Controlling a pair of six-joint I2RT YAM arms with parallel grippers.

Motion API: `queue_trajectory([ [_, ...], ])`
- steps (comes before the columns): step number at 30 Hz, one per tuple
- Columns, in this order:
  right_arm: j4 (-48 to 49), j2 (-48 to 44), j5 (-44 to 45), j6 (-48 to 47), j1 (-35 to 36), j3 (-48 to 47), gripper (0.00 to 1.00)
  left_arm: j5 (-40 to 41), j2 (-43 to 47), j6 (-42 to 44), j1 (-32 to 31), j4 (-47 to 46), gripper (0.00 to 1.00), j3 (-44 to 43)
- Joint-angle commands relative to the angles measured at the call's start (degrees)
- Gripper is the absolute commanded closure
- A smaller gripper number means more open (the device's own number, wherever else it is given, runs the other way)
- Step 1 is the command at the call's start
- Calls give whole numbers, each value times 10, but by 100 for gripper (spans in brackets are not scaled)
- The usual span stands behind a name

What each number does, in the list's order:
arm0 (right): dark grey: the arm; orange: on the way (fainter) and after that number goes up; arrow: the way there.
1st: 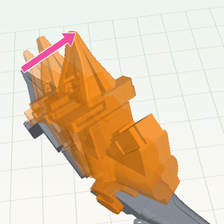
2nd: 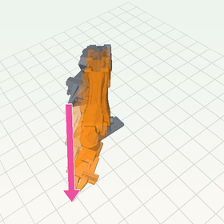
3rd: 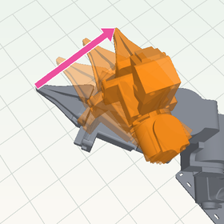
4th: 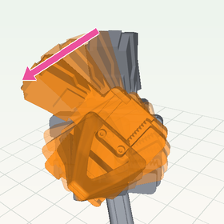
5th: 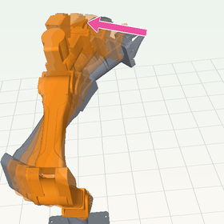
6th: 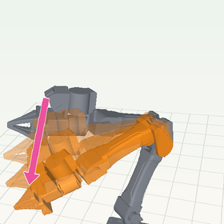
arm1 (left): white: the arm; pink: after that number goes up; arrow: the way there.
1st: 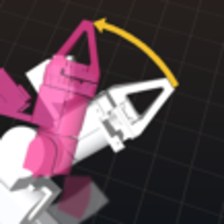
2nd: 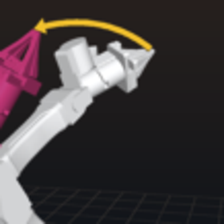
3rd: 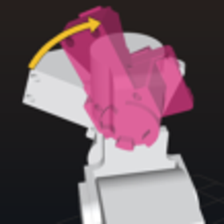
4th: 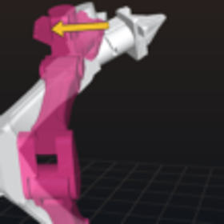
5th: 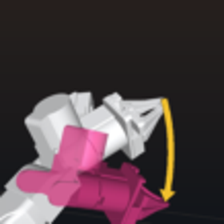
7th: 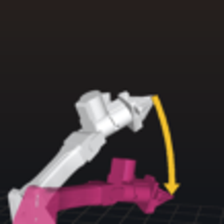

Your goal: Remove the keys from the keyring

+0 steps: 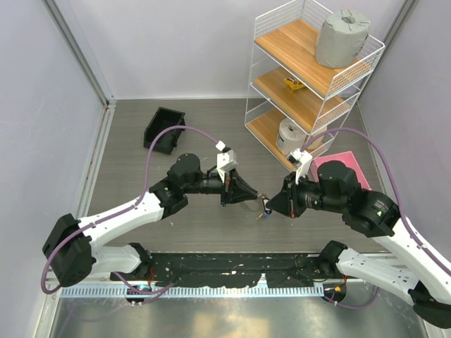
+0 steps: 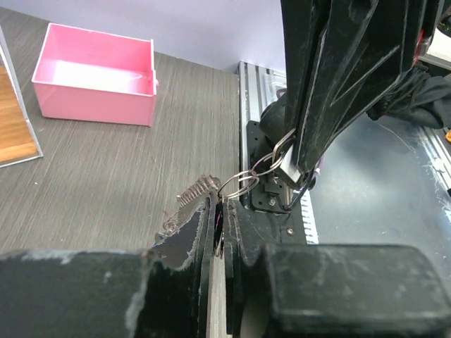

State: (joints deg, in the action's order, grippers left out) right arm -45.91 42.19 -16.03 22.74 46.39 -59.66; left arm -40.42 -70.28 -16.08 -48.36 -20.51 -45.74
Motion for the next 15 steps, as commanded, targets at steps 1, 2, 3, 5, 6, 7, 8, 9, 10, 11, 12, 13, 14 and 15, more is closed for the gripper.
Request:
queue_trajectory([
  [1,-14,5,-5,-7,5,-69,95,25,22,11,15,-20,80,11],
  [2,-15,13,0,-8,5,-74,95,25,27,17,15,-19,77,14],
  [3,-18,21,1,-7,5,-84,95,25,32,26,14,-17,72,18],
  [5,-21,31,1,-9,5,-94,95,23,43,43,15,-15,66,26],
  [6,-21,35,0,-7,5,-99,95,20,48,54,14,-9,63,28],
  [7,-21,40,-1,-9,5,-102,94,17,53,65,15,-3,61,27],
  [8,-21,43,-4,-9,5,-106,95,12,58,77,15,4,58,26],
  [9,-21,47,-7,-9,5,-108,95,10,63,91,15,13,56,22],
  [10,-22,49,-8,-9,5,-112,95,8,66,103,15,20,54,20],
  [11,-23,52,-9,-9,5,-114,95,7,70,117,15,30,53,14],
  [12,-23,54,-10,-9,5,-117,95,7,73,126,15,38,53,10],
  [13,-26,57,-11,-10,5,-117,95,7,74,134,14,44,52,7],
  [14,-28,58,-12,-10,5,-121,95,2,77,144,15,49,51,1],
  [15,-30,61,-14,-10,5,-122,95,-6,78,151,15,52,49,-3],
])
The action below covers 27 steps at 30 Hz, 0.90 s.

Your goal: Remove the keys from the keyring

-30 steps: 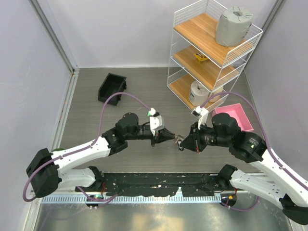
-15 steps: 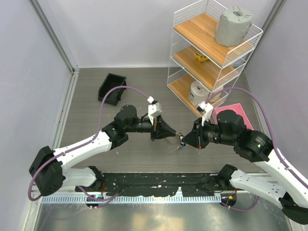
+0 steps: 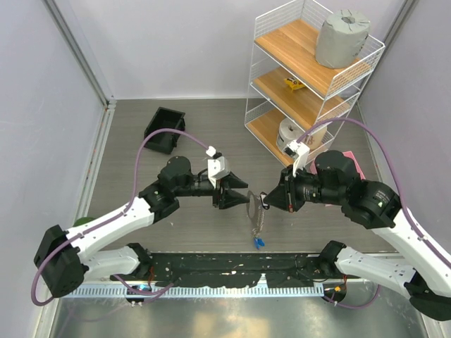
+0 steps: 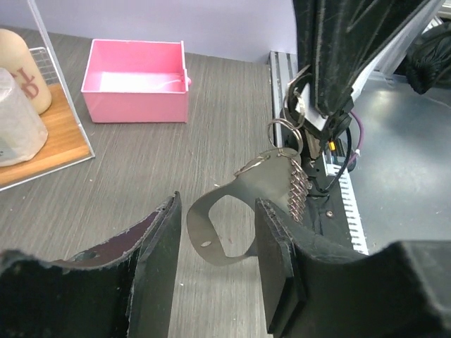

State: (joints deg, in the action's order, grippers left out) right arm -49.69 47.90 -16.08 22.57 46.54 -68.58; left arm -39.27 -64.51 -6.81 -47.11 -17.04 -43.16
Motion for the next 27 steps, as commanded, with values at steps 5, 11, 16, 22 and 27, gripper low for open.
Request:
queue_trajectory([
  [5,-4,17,-26,-17,4,-52,95,-41,40,143,3,10,41,-24],
  [11,-19,32,-36,-35,5,-67,95,-90,15,236,3,80,37,-89],
  [16,-19,37,-45,-41,4,-71,95,-123,-29,242,3,75,36,-120],
  [22,-18,40,-50,-42,4,-74,95,-179,-34,257,2,51,29,-111],
  [27,-18,44,-53,-45,3,-76,95,-190,-33,266,0,79,32,-112],
])
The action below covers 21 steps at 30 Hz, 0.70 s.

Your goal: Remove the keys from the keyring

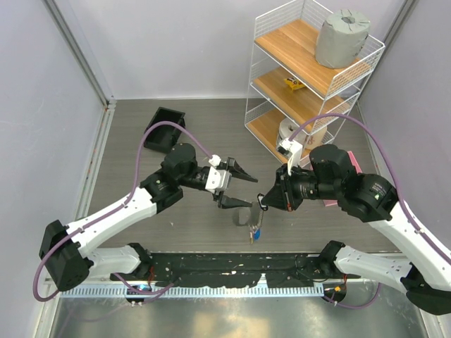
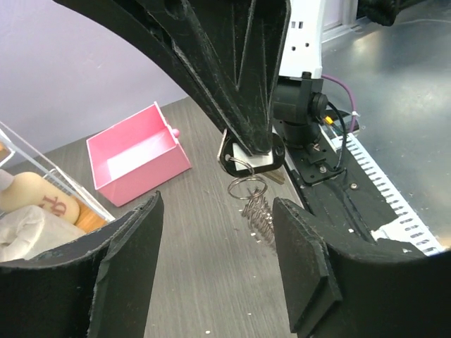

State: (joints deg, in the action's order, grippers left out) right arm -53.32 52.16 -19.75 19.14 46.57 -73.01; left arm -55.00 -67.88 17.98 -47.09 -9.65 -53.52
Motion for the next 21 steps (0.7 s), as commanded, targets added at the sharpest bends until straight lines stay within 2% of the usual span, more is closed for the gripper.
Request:
queue_trajectory([
  [1,17,1,-17,-10,3,-32,95,-34,0,18,-1,9,35,-11],
  [5,17,3,-21,-11,4,-31,95,-40,-15,21,-3,37,44,-33],
  [14,17,5,-34,-11,3,-27,95,-63,-44,28,-5,94,43,-75],
  [21,17,6,-39,-12,4,-27,95,-127,-54,120,-5,239,44,-125],
])
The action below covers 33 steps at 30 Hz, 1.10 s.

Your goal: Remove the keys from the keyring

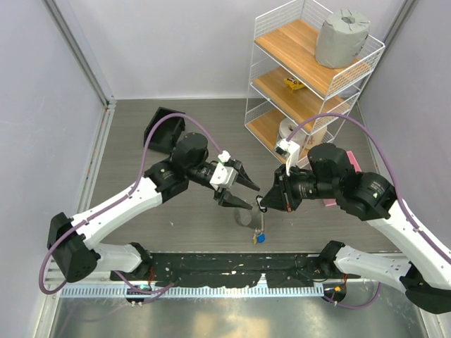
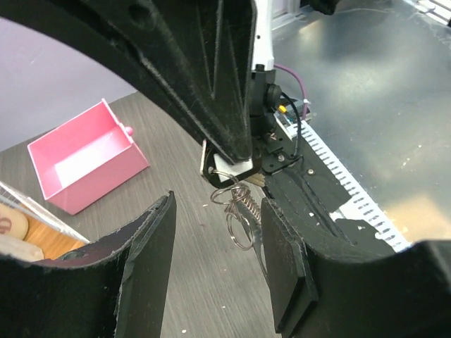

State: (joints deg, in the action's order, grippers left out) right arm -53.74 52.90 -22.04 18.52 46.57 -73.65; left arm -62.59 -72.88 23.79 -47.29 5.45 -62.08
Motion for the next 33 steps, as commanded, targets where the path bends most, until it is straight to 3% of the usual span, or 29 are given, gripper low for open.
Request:
queue_trajectory([
  [1,21,-2,-18,-5,4,-21,95,-53,-6,70,-3,102,44,-44],
  [7,20,-3,-19,-5,4,-20,95,-48,-30,131,-17,218,44,-90],
  [13,18,-6,-20,-5,3,-24,95,-22,-47,151,-27,262,48,-116],
  [28,15,-16,-20,-3,4,-16,94,-2,-27,138,-27,243,56,-105],
  [33,17,-15,-27,-2,3,-14,94,33,-24,137,-27,235,42,-110],
])
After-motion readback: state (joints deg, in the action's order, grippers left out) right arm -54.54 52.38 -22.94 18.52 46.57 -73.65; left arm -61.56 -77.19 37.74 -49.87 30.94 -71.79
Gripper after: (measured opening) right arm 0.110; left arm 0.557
